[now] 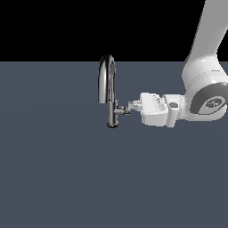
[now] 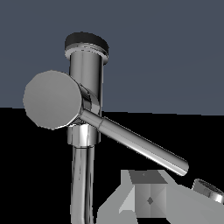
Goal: Turn on the faucet by rotating a designated handle.
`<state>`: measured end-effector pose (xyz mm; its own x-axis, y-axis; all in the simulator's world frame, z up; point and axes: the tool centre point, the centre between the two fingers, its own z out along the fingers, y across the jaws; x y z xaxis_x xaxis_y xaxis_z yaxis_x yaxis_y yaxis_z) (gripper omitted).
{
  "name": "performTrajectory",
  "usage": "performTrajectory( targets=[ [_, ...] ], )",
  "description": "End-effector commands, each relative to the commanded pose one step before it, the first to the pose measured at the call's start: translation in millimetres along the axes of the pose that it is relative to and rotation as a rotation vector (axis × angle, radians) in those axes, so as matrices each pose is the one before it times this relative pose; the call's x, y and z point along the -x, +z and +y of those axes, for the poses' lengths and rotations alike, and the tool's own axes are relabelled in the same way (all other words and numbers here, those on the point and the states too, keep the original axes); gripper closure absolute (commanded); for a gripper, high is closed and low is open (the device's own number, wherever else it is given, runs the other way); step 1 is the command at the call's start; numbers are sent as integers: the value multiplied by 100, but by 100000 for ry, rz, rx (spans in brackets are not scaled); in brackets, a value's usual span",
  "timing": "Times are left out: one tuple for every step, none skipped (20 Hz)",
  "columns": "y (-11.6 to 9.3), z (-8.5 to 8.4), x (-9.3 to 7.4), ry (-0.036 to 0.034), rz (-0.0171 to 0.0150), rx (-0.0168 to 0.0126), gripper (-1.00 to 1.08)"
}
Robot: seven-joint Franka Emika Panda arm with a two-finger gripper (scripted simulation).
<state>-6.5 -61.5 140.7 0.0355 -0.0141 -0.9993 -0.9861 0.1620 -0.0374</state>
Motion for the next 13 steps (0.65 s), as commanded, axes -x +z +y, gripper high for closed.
performTrajectory(
  targets=[
    [69,163,-585,93,-38,175,108],
    [63,180,-617,188,-72,129,108],
    [63,178,-614,188,-72,129,108],
    [63,177,-611,188,-72,129,108],
    [63,175,-608,188,-72,129,108],
    [62,174,-602,185,-70,126,108],
    [62,172,-599,185,-70,126,108],
    [60,171,-593,181,-68,123,108],
    [60,169,-590,181,-68,123,108],
    [59,167,-584,177,-66,120,108],
    [58,165,-581,177,-66,120,108],
    [58,162,-577,177,-65,120,108],
    [0,0,0,0,0,0,108]
  ],
)
